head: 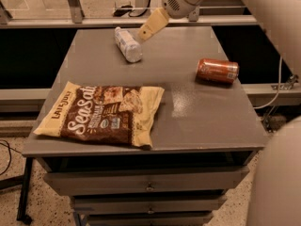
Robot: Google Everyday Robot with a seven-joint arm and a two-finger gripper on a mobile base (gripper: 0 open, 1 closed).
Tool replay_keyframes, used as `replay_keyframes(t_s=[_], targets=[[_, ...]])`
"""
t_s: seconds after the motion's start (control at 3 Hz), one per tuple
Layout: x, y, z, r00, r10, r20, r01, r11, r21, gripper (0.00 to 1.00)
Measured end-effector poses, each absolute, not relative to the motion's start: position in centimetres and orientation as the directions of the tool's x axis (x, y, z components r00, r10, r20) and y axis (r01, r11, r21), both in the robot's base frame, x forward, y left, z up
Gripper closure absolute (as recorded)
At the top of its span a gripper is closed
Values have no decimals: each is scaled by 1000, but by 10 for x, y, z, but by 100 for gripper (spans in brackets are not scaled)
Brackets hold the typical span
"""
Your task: Pick blue plastic bottle
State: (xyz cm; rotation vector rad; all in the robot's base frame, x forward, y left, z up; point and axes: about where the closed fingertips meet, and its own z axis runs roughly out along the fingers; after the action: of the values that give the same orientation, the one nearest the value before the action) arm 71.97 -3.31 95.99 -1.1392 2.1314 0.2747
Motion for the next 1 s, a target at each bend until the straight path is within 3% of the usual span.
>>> replay_keyframes(t_s=[0.67, 1.0], targets=[[794, 32, 912, -537, -468, -702, -718, 690, 88, 0], [815, 49, 885, -588, -430, -685, -684, 717, 137, 0]])
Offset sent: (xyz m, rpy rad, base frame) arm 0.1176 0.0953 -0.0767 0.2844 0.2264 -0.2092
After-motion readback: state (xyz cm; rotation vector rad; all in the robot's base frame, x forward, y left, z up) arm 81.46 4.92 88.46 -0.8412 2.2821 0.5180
